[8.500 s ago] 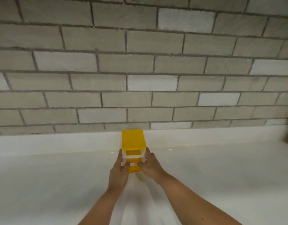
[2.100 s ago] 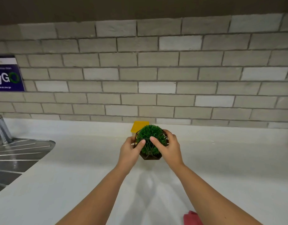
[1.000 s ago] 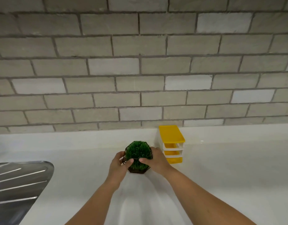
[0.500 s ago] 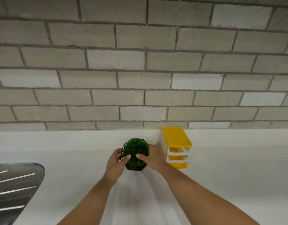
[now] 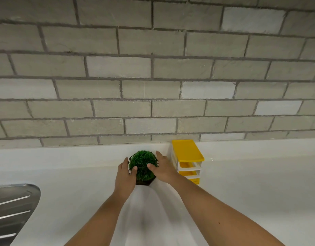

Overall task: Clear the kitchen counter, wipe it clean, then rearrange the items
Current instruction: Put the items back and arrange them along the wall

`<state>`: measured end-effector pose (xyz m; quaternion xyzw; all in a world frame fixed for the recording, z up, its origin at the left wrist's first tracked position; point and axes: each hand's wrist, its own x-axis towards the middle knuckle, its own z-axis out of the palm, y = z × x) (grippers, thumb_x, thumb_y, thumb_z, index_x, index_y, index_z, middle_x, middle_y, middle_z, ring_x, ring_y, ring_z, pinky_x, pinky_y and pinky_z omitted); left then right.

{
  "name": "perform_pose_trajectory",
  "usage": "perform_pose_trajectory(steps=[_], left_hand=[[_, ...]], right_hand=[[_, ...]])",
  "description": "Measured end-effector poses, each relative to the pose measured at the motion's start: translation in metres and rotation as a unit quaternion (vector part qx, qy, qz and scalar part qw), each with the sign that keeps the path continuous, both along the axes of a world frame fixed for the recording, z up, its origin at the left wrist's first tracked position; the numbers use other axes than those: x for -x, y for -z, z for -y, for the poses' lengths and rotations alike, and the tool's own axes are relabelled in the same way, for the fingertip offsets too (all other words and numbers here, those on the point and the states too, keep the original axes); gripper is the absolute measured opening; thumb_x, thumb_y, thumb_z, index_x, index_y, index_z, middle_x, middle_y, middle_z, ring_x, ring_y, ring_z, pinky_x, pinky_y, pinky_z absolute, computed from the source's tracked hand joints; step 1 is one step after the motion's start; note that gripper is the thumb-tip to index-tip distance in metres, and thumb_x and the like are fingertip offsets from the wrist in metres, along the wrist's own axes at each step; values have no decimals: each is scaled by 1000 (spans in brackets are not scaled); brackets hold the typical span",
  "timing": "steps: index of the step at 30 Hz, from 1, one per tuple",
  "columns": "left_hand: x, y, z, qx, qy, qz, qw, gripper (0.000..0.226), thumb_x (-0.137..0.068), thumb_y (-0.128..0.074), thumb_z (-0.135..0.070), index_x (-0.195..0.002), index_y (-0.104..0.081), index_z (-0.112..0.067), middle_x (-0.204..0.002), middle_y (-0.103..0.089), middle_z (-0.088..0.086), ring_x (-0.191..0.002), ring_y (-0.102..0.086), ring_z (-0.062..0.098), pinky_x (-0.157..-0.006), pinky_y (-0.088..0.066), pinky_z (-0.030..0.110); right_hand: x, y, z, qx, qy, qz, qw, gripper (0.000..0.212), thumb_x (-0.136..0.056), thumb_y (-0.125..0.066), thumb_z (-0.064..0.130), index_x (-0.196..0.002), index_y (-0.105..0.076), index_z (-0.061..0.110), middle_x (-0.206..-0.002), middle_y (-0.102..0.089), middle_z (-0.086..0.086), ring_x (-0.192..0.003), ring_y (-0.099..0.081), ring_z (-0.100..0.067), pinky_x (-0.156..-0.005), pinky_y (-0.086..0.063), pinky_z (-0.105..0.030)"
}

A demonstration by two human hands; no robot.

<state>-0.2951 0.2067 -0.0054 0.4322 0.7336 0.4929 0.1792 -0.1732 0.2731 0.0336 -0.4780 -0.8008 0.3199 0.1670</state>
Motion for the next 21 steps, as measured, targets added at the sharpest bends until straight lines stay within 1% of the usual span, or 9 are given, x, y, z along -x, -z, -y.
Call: perform_pose_trajectory(steps=[3, 6, 9, 12, 13, 15, 17, 19, 21], left_hand=[[-3, -4, 1, -15, -13, -33, 999, 56, -96, -45, -27, -145, -24, -11, -147, -30, 14, -135, -29, 29, -111, -26, 39], [-9, -13, 4, -54, -30, -50, 997, 51, -95, -47, -26, -141, -33, -11, -140, -36, 13, -131, -31, 29, -108, -27, 39], [-20, -28, 5, -98, -32, -65, 993, 41, -94, -49, -22, -133, -43, -9, -131, -43, 13, -124, -37, 28, -102, -31, 35], [-37, -44, 3, -131, -21, -60, 989, 30, -93, -51, -19, -120, -51, -7, -118, -49, 10, -113, -45, 26, -97, -36, 32], [-44, -49, 2, -145, -15, -58, 988, 25, -92, -52, -18, -114, -53, -6, -112, -50, 9, -108, -48, 26, -94, -39, 34], [-63, -59, 1, -172, 2, -52, 984, 12, -91, -54, -16, -100, -53, -9, -98, -50, 4, -97, -52, 26, -88, -43, 37], [-83, -64, 1, -195, 28, -35, 980, 6, -90, -56, -14, -89, -50, -13, -88, -47, -2, -90, -52, 25, -81, -43, 34], [-106, -68, 1, -203, 59, -20, 977, 8, -90, -55, -14, -85, -49, -14, -87, -47, -2, -87, -51, 23, -76, -38, 29], [-129, -70, 0, -202, 90, -20, 975, 8, -91, -54, -15, -85, -50, -12, -92, -49, 4, -85, -49, 21, -74, -36, 27]], right_hand=[[-10, -16, 7, -21, -4, -27, 999, 59, -95, -48, 37, -146, -28, 16, -145, -36, -12, -133, -38, -26, -108, -34, -32], [-24, -29, 14, -24, -1, -68, 997, 47, -95, -49, 35, -137, -45, 14, -131, -52, -12, -122, -50, -23, -95, -40, -26], [-38, -39, 20, -25, 7, -98, 995, 36, -94, -52, 33, -122, -58, 12, -105, -63, -9, -96, -60, -21, -78, -41, -21], [-56, -47, 26, -23, 23, -130, 991, 30, -93, -54, 28, -105, -66, 4, -74, -59, 2, -68, -56, -12, -65, -43, -18], [-64, -50, 29, -24, 30, -132, 991, 31, -94, -53, 27, -100, -67, 1, -71, -60, 0, -65, -57, -14, -62, -44, -19], [-82, -56, 34, -23, 41, -135, 990, 33, -94, -51, 27, -93, -66, -2, -77, -63, -7, -70, -59, -20, -66, -49, -28], [-101, -62, 39, -15, 59, -129, 990, 33, -95, -49, 27, -91, -65, -2, -80, -62, -9, -70, -59, -20, -62, -48, -27], [-122, -68, 44, -17, 83, -108, 990, 36, -95, -48, 28, -92, -65, -3, -79, -62, -9, -69, -59, -19, -57, -43, -21], [-145, -72, 50, -19, 106, -96, 990, 37, -95, -47, 30, -93, -65, -3, -78, -63, -8, -69, -58, -18, -56, -40, -21]])
